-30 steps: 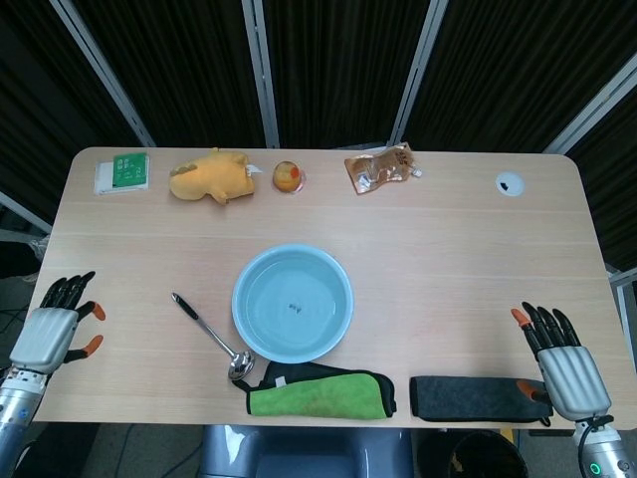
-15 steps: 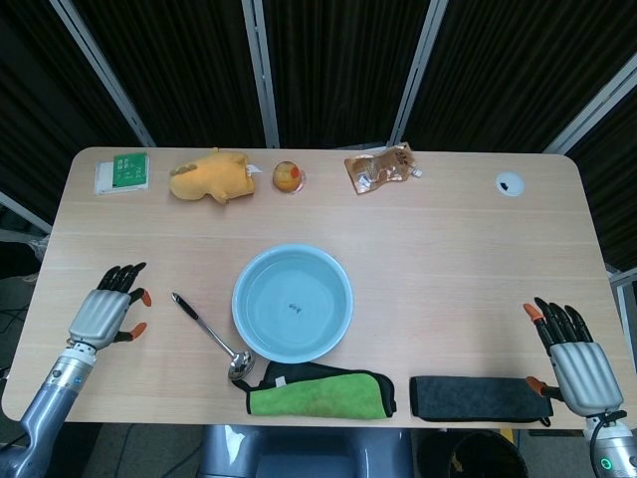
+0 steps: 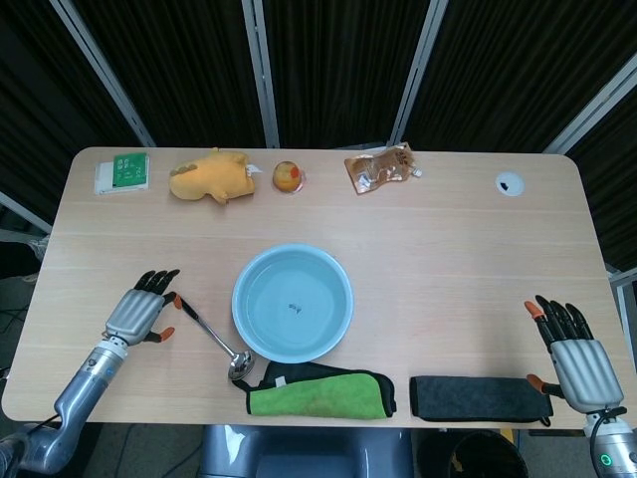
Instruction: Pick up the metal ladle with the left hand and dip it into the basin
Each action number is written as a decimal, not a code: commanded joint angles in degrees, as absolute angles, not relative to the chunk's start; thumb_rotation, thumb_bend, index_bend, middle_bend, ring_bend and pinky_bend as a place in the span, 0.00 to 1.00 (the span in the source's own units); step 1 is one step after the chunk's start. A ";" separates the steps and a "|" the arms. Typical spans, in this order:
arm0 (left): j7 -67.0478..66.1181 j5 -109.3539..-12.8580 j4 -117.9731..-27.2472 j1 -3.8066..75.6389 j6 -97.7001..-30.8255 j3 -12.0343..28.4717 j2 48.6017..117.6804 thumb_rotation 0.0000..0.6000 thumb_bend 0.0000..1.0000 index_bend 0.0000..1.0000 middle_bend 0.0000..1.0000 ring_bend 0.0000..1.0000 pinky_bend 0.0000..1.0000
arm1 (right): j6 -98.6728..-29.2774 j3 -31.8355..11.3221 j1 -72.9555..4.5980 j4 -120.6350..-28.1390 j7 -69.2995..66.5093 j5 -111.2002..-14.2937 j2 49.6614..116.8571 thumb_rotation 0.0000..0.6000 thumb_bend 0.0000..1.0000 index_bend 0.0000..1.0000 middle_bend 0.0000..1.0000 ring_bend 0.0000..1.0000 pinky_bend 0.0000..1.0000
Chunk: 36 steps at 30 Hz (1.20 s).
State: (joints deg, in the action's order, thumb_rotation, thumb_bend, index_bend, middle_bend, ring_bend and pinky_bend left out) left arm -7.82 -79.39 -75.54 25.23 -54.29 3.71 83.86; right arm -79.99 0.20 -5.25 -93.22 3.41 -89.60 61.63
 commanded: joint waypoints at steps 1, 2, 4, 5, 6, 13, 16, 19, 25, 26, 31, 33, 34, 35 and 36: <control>-7.71 -79.14 -74.80 25.90 -53.55 3.75 84.65 1.00 0.24 0.40 0.00 0.00 0.00 | -79.78 0.09 -5.34 -93.12 3.67 -89.27 61.81 1.00 0.00 0.00 0.00 0.00 0.00; -7.66 -79.04 -74.45 26.13 -53.33 3.80 84.94 1.00 0.24 0.40 0.00 0.00 0.00 | -79.68 0.00 -5.39 -93.06 3.70 -89.06 61.88 1.00 0.00 0.00 0.00 0.00 0.00; -7.29 -78.79 -73.63 26.61 -52.85 3.83 85.58 1.00 0.24 0.40 0.00 0.00 0.00 | -79.69 -0.15 -5.42 -93.06 3.74 -88.73 61.93 1.00 0.00 0.00 0.00 0.00 0.00; -7.03 -78.83 -73.28 26.83 -52.75 3.81 85.91 1.00 0.24 0.40 0.00 0.00 0.00 | -79.70 -0.17 -5.41 -93.08 3.70 -88.67 61.94 1.00 0.00 0.00 0.00 0.00 0.00; -6.77 -78.84 -72.79 27.17 -52.51 3.79 86.40 1.00 0.24 0.40 0.00 0.00 0.00 | -79.72 -0.20 -5.43 -93.09 3.69 -88.60 61.93 1.00 0.00 0.00 0.00 0.00 0.00; -5.73 -78.68 -70.25 28.88 -51.20 3.69 89.18 1.00 0.24 0.43 0.00 0.00 0.00 | -79.04 -0.01 -5.78 -92.98 4.36 -88.58 62.26 1.00 0.00 0.00 0.00 0.00 0.00; -5.47 -78.54 -69.42 29.46 -50.71 3.61 90.04 1.00 0.24 0.43 0.00 0.00 0.00 | -78.96 -0.05 -5.82 -93.10 4.44 -88.34 62.21 1.00 0.00 0.00 0.00 0.00 0.00; -4.91 -78.36 -68.51 30.45 -49.74 3.80 90.99 1.00 0.24 0.43 0.00 0.00 0.00 | -78.75 -0.10 -5.90 -92.94 4.42 -88.03 62.30 1.00 0.00 0.00 0.00 0.00 0.00; -4.61 -78.74 -68.04 31.00 -49.87 3.37 91.55 1.00 0.24 0.45 0.00 0.00 0.00 | -78.90 -0.23 -5.84 -92.75 4.84 -87.59 62.41 1.00 0.00 0.00 0.00 0.00 0.00; -4.57 -78.77 -67.99 31.08 -49.77 3.21 91.65 1.00 0.24 0.45 0.00 0.00 0.00 | -79.00 -0.31 -5.79 -92.78 4.88 -87.42 62.40 1.00 0.00 0.00 0.00 0.00 0.00; -4.77 -78.77 -67.62 31.41 -49.49 2.71 92.21 1.00 0.24 0.47 0.00 0.00 0.00 | -79.51 -0.42 -5.61 -93.00 4.57 -87.39 62.19 1.00 0.00 0.00 0.00 0.00 0.00; -4.91 -78.66 -67.73 31.43 -49.44 2.54 92.09 1.00 0.24 0.47 0.00 0.00 0.00 | -79.68 -0.35 -5.54 -93.12 4.65 -87.55 62.09 1.00 0.00 0.00 0.00 0.00 0.00; -5.05 -78.60 -67.79 31.45 -49.44 2.50 92.04 1.00 0.24 0.47 0.00 0.00 0.00 | -79.74 -0.29 -5.48 -93.13 4.65 -87.59 62.06 1.00 0.00 0.00 0.00 0.00 0.00; -5.28 -78.54 -67.84 31.47 -49.47 2.47 92.01 1.00 0.24 0.48 0.00 0.00 0.00 | -79.78 -0.26 -5.45 -93.07 4.59 -87.61 62.06 1.00 0.00 0.00 0.00 0.00 0.00; -5.53 -78.40 -67.85 31.46 -49.51 2.42 92.01 1.00 0.24 0.48 0.00 0.00 0.00 | -79.81 -0.25 -5.44 -92.98 4.49 -87.63 62.08 1.00 0.00 0.00 0.00 0.00 0.00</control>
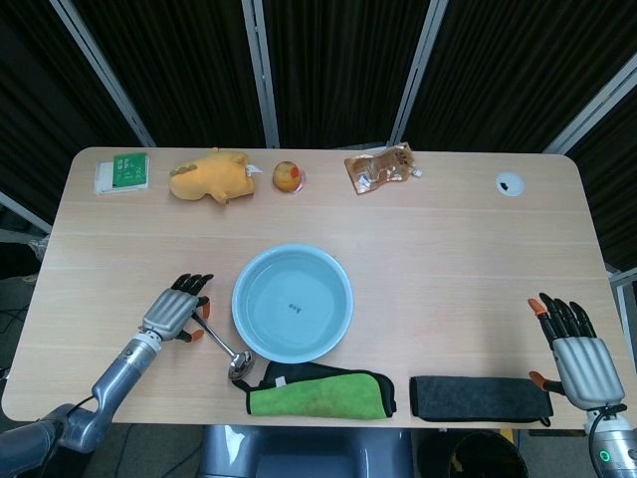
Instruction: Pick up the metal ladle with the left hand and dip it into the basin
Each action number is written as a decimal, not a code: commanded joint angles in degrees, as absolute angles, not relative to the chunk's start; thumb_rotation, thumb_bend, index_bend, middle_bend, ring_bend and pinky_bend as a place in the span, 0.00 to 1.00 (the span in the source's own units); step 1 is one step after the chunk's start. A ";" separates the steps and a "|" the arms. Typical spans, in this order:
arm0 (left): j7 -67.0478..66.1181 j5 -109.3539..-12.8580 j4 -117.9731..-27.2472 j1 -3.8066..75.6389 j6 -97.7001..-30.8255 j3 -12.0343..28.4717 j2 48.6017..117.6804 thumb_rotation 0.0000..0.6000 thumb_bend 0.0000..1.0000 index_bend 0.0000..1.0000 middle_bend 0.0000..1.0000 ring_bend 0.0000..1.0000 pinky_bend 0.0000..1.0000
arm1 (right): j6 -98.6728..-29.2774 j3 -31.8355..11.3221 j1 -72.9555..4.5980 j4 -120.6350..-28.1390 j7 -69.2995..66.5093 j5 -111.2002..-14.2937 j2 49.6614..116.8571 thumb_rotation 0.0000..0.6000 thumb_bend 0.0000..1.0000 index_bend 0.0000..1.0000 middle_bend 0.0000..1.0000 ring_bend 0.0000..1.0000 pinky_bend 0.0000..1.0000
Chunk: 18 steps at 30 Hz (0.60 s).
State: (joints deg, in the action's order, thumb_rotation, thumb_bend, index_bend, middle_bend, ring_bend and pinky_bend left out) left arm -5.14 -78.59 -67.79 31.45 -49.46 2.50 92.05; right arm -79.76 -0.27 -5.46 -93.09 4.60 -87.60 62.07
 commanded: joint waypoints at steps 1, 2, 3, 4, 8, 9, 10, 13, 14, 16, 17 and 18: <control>-5.67 -78.25 -67.86 31.46 -49.54 2.40 92.04 1.00 0.24 0.48 0.00 0.00 0.00 | -79.81 -0.27 -5.46 -92.88 4.40 -87.63 62.11 1.00 0.00 0.00 0.00 0.00 0.00; -5.83 -78.13 -67.83 31.48 -49.53 2.37 92.06 1.00 0.24 0.48 0.00 0.00 0.00 | -79.84 -0.26 -5.45 -92.84 4.33 -87.65 62.13 1.00 0.00 0.00 0.00 0.00 0.00; -5.91 -78.02 -67.83 31.49 -49.58 2.33 92.11 1.00 0.25 0.47 0.00 0.00 0.00 | -79.91 -0.24 -5.43 -92.86 4.31 -87.72 62.11 1.00 0.00 0.00 0.00 0.00 0.00; -5.87 -77.97 -67.87 31.52 -49.55 2.32 92.12 1.00 0.25 0.47 0.00 0.00 0.00 | -79.97 -0.17 -5.38 -92.91 4.29 -87.80 62.07 1.00 0.00 0.00 0.00 0.00 0.00; -4.46 -77.75 -68.11 31.86 -48.32 1.92 91.92 1.00 0.25 0.47 0.00 0.00 0.00 | -80.03 -0.15 -5.38 -92.96 4.33 -87.86 62.02 1.00 0.00 0.00 0.00 0.00 0.00; -4.57 -77.83 -67.75 31.89 -48.38 1.81 92.07 1.00 0.26 0.47 0.00 0.00 0.00 | -80.04 -0.18 -5.38 -92.94 4.29 -87.82 62.03 1.00 0.00 0.00 0.00 0.00 0.00; -4.67 -77.88 -67.48 31.89 -48.49 1.74 92.23 1.00 0.26 0.47 0.00 0.00 0.00 | -80.04 -0.19 -5.38 -92.91 4.26 -87.80 62.03 1.00 0.00 0.00 0.00 0.00 0.00; -4.55 -77.96 -66.88 31.87 -48.79 1.60 92.62 1.00 0.25 0.47 0.00 0.00 0.00 | -79.93 -0.24 -5.46 -92.88 4.22 -87.69 62.04 1.00 0.00 0.00 0.00 0.00 0.00; -4.76 -77.94 -66.65 31.95 -48.75 1.57 92.75 1.00 0.25 0.47 0.00 0.00 0.00 | -80.03 -0.19 -5.40 -92.93 4.23 -87.79 61.98 1.00 0.00 0.00 0.00 0.00 0.00; -4.87 -77.68 -66.14 32.02 -48.57 1.50 93.19 1.00 0.25 0.47 0.00 0.00 0.00 | -80.12 -0.20 -5.38 -92.88 4.11 -87.83 61.98 1.00 0.00 0.00 0.00 0.00 0.00; -4.71 -77.63 -66.01 32.05 -48.41 1.44 93.31 1.00 0.25 0.47 0.00 0.00 0.00 | -80.11 -0.21 -5.39 -92.80 4.05 -87.80 62.00 1.00 0.00 0.00 0.00 0.00 0.00; -4.49 -77.63 -65.92 32.07 -48.31 1.35 93.34 1.00 0.25 0.47 0.00 0.00 0.00 | -80.14 -0.24 -5.40 -92.76 3.98 -87.80 62.00 1.00 0.00 0.00 0.00 0.00 0.00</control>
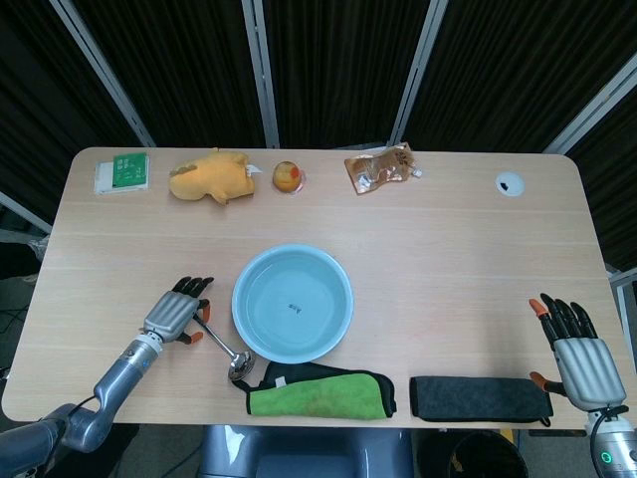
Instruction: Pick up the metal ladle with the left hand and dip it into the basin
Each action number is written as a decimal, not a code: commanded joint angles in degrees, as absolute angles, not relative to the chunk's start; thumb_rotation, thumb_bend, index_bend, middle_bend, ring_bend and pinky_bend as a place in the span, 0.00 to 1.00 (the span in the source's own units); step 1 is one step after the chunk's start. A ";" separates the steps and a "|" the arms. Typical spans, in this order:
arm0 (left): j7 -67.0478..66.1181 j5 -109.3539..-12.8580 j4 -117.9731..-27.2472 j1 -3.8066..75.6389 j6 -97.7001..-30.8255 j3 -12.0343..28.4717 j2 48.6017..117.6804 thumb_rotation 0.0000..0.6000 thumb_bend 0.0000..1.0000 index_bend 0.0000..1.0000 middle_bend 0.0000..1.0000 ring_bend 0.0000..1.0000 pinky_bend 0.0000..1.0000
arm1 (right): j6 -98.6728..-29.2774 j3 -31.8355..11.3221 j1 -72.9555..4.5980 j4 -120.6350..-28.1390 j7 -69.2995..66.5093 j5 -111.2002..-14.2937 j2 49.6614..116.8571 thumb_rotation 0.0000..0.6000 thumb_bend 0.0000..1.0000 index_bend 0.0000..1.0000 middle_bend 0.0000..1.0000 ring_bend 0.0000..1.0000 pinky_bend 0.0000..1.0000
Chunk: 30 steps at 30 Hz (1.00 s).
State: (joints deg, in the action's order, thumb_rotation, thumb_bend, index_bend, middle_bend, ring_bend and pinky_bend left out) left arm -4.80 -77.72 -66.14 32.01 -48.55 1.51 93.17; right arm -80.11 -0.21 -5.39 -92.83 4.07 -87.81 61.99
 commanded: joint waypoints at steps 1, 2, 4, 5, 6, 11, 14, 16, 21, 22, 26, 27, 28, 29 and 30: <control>-4.39 -77.74 -65.81 32.05 -48.37 1.23 93.35 1.00 0.25 0.47 0.00 0.00 0.00 | -80.15 -0.26 -5.40 -92.73 3.93 -87.78 61.98 1.00 0.00 0.00 0.00 0.00 0.00; -4.53 -77.91 -65.68 32.02 -48.57 1.11 93.36 1.00 0.25 0.48 0.00 0.00 0.00 | -80.15 -0.28 -5.40 -92.73 3.87 -87.73 61.95 1.00 0.00 0.00 0.00 0.00 0.00; -4.69 -77.93 -65.55 31.94 -48.87 1.05 93.44 1.00 0.27 0.48 0.00 0.00 0.00 | -80.17 -0.29 -5.39 -92.83 3.79 -87.72 61.85 1.00 0.00 0.00 0.00 0.00 0.00; -4.81 -77.87 -65.41 31.94 -48.94 1.06 93.52 1.00 0.27 0.48 0.00 0.00 0.00 | -80.21 -0.31 -5.38 -92.85 3.77 -87.71 61.82 1.00 0.00 0.00 0.00 0.00 0.00; -4.97 -77.77 -65.13 31.91 -48.95 1.03 93.65 1.00 0.29 0.48 0.00 0.00 0.00 | -80.27 -0.31 -5.35 -92.86 3.75 -87.71 61.81 1.00 0.00 0.00 0.00 0.00 0.00; -5.37 -77.49 -64.04 31.81 -49.14 0.94 94.13 1.00 0.35 0.51 0.00 0.00 0.00 | -80.44 -0.16 -5.29 -92.78 3.89 -88.03 61.91 1.00 0.00 0.00 0.00 0.00 0.00; -5.64 -77.41 -63.71 31.66 -49.33 0.80 94.17 1.00 0.40 0.52 0.00 0.00 0.00 | -80.21 -0.13 -5.36 -92.84 4.15 -87.94 61.92 1.00 0.00 0.00 0.00 0.00 0.00; -5.52 -77.28 -63.54 31.61 -49.25 0.78 94.24 1.00 0.42 0.52 0.00 0.00 0.00 | -80.16 -0.16 -5.40 -92.87 4.21 -87.87 61.94 1.00 0.00 0.00 0.00 0.00 0.00; -5.50 -77.29 -63.16 31.43 -49.27 0.50 94.09 1.00 0.45 0.54 0.00 0.00 0.00 | -80.24 -0.22 -5.39 -92.87 4.34 -87.82 62.01 1.00 0.00 0.00 0.00 0.00 0.00; -5.53 -77.38 -63.28 31.36 -49.40 0.41 93.95 1.00 0.45 0.54 0.00 0.00 0.00 | -80.19 -0.21 -5.41 -92.85 4.40 -87.81 62.04 1.00 0.00 0.00 0.00 0.00 0.00; -5.48 -78.67 -64.89 30.60 -51.33 -0.31 92.75 1.00 0.45 0.54 0.00 0.00 0.00 | -80.18 -0.10 -5.42 -92.92 4.69 -87.98 62.14 1.00 0.00 0.00 0.00 0.00 0.00; -5.45 -79.19 -65.52 30.38 -51.94 -0.60 92.32 1.00 0.45 0.54 0.00 0.00 0.00 | -80.14 -0.12 -5.45 -92.89 4.71 -87.96 62.18 1.00 0.00 0.00 0.00 0.00 0.00; -5.44 -79.84 -66.31 30.15 -52.60 -0.97 91.75 1.00 0.45 0.55 0.00 0.00 0.00 | -80.11 -0.11 -5.47 -92.89 4.75 -87.99 62.20 1.00 0.00 0.00 0.00 0.00 0.00; -5.46 -80.52 -67.25 29.91 -53.29 -1.36 91.08 1.00 0.44 0.55 0.00 0.00 0.00 | -80.10 -0.08 -5.49 -92.89 4.79 -88.04 62.22 1.00 0.00 0.00 0.00 0.00 0.00; -5.47 -80.97 -67.97 29.73 -53.81 -1.61 90.59 1.00 0.43 0.56 0.00 0.00 0.00 | -80.13 -0.05 -5.47 -92.90 4.81 -88.09 62.22 1.00 0.00 0.00 0.00 0.00 0.00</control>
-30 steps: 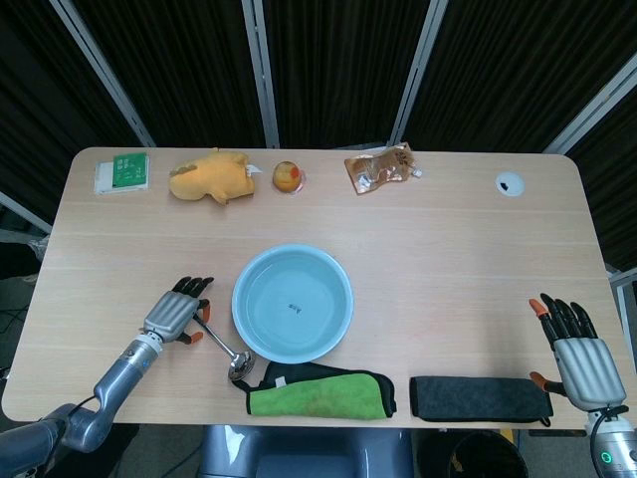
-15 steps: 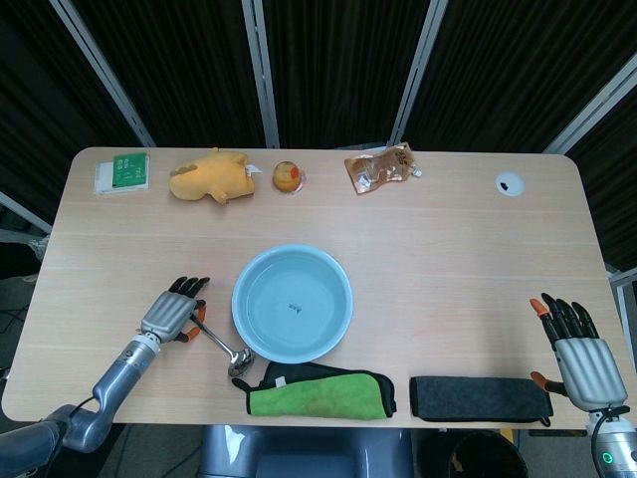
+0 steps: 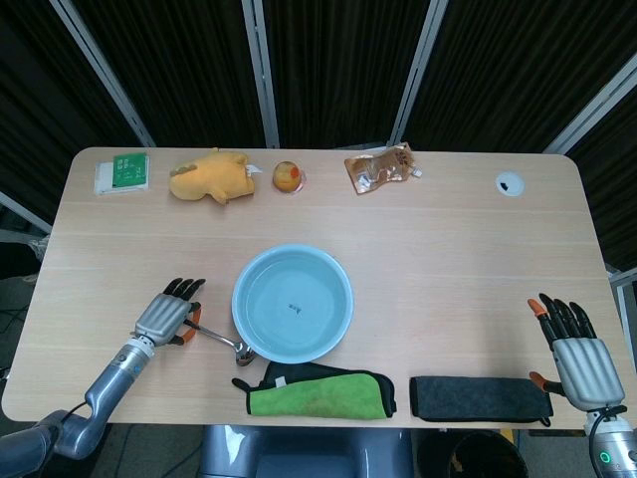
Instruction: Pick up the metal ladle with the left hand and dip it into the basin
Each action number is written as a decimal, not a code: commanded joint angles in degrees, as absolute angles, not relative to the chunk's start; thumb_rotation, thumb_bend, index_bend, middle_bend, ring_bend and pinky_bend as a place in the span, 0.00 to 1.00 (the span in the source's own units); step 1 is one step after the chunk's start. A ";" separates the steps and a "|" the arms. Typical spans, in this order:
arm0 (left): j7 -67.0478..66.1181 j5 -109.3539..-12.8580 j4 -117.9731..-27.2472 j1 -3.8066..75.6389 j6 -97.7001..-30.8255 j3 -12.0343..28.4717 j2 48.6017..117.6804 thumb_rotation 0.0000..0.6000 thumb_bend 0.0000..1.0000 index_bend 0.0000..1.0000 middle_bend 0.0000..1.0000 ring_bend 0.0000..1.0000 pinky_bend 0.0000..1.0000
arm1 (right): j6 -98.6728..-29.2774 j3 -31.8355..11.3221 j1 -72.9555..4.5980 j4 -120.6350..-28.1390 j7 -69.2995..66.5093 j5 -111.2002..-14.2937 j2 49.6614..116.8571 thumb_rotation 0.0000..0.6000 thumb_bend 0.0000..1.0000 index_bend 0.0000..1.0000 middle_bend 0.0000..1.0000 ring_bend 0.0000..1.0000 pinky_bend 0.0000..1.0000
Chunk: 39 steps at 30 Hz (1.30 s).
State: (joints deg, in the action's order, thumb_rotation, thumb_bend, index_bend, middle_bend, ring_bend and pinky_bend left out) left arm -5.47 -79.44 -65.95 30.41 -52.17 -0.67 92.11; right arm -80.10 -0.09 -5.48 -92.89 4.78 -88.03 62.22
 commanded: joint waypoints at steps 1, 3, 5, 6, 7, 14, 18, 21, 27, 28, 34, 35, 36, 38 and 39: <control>-5.44 -81.44 -68.75 29.54 -54.37 -1.84 90.08 1.00 0.42 0.56 0.00 0.00 0.00 | -80.18 0.00 -5.43 -92.91 4.84 -88.16 62.21 1.00 0.00 0.00 0.00 0.00 0.00; -5.00 -82.73 -71.19 28.97 -55.99 -2.48 88.55 1.00 0.41 0.57 0.00 0.00 0.00 | -80.27 0.13 -5.38 -92.97 4.97 -88.40 62.20 1.00 0.00 0.00 0.00 0.00 0.00; -3.22 -84.62 -74.79 28.40 -57.26 -3.74 86.30 1.00 0.40 0.57 0.00 0.00 0.00 | -80.42 0.21 -5.37 -92.97 5.09 -88.69 62.29 1.00 0.00 0.00 0.00 0.00 0.00; -2.44 -85.89 -76.54 28.12 -58.16 -4.48 84.91 1.00 0.40 0.57 0.00 0.00 0.00 | -80.50 0.25 -5.37 -93.02 5.18 -88.87 62.40 1.00 0.00 0.00 0.00 0.00 0.00; -1.86 -87.19 -78.18 27.82 -59.15 -5.20 83.62 1.00 0.40 0.57 0.00 0.00 0.00 | -80.52 0.32 -5.42 -93.02 5.35 -89.12 62.55 1.00 0.00 0.00 0.00 0.00 0.00; 0.98 -95.51 -86.71 25.69 -66.55 -9.44 76.31 1.00 0.35 0.58 0.00 0.00 0.00 | -80.52 1.10 -5.51 -93.32 6.84 -90.72 63.34 1.00 0.00 0.00 0.00 0.00 0.00; 4.00 -97.98 -90.20 25.66 -67.14 -11.51 72.85 1.00 0.33 0.59 0.00 0.00 0.00 | -80.55 1.25 -5.60 -93.36 7.16 -91.22 63.60 1.00 0.00 0.00 0.00 0.00 0.00; 5.68 -99.65 -91.75 25.45 -68.56 -12.25 70.82 1.00 0.33 0.59 0.00 0.00 0.00 | -80.57 1.41 -5.58 -93.40 7.64 -91.45 63.86 1.00 0.00 0.00 0.00 0.00 0.00; 11.32 -101.67 -93.06 25.60 -69.80 -13.19 68.85 1.00 0.33 0.59 0.00 0.00 0.00 | -80.57 1.70 -5.58 -93.54 8.57 -91.97 64.29 1.00 0.00 0.00 0.00 0.00 0.00; 12.12 -101.88 -93.15 25.63 -70.12 -13.12 68.64 1.00 0.33 0.60 0.00 0.00 0.00 | -80.47 1.78 -5.57 -93.52 8.70 -91.96 64.34 1.00 0.00 0.00 0.00 0.00 0.00; 16.67 -101.76 -92.78 26.37 -70.67 -11.55 69.27 1.00 0.33 0.61 0.00 0.00 0.00 | -80.08 1.92 -5.70 -93.29 9.36 -91.98 64.78 1.00 0.00 0.00 0.00 0.00 0.00; 17.45 -101.23 -92.53 26.63 -70.40 -11.03 69.53 1.00 0.33 0.61 0.00 0.00 0.00 | -79.97 1.93 -5.74 -93.31 9.44 -91.93 64.80 1.00 0.00 0.00 0.00 0.00 0.00; 18.72 -100.16 -92.22 26.83 -70.01 -10.33 69.96 1.00 0.33 0.61 0.00 0.00 0.00 | -79.85 1.92 -5.77 -93.32 9.56 -91.78 64.85 1.00 0.00 0.00 0.00 0.00 0.00; 20.69 -98.88 -91.64 27.22 -69.45 -9.34 70.67 1.00 0.33 0.61 0.00 0.00 0.00 | -79.29 1.94 -5.91 -93.27 9.76 -91.39 64.97 1.00 0.00 0.00 0.00 0.00 0.00; 21.73 -98.37 -91.28 27.48 -69.14 -8.88 70.96 1.00 0.33 0.61 0.00 0.00 0.00 | -78.95 1.95 -6.02 -93.25 9.94 -91.21 65.03 1.00 0.00 0.00 0.00 0.00 0.00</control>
